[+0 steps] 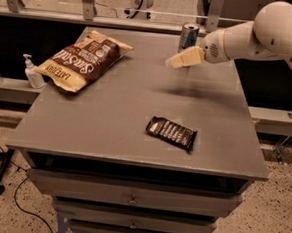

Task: Knock redbull can over

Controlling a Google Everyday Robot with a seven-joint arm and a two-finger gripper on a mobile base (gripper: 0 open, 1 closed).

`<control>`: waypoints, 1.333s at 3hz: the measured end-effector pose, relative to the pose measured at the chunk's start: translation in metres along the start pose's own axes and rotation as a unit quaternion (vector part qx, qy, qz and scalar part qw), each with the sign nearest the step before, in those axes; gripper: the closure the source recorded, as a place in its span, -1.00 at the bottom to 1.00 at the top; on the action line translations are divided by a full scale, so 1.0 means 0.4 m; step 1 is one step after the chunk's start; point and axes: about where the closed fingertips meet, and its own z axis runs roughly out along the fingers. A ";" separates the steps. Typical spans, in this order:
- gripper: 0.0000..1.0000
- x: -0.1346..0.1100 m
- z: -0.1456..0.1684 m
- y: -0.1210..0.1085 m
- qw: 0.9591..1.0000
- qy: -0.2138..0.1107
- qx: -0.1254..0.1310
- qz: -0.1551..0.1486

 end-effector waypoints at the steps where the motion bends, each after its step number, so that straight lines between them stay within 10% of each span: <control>1: -1.00 -0.042 0.060 -0.007 0.998 -0.053 -0.034 -0.020; 4: -1.00 -0.101 0.053 0.017 0.977 -0.143 -0.104 -0.122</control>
Offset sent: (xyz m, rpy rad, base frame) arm 0.0419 0.0332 0.0160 0.1447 -0.2814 0.2729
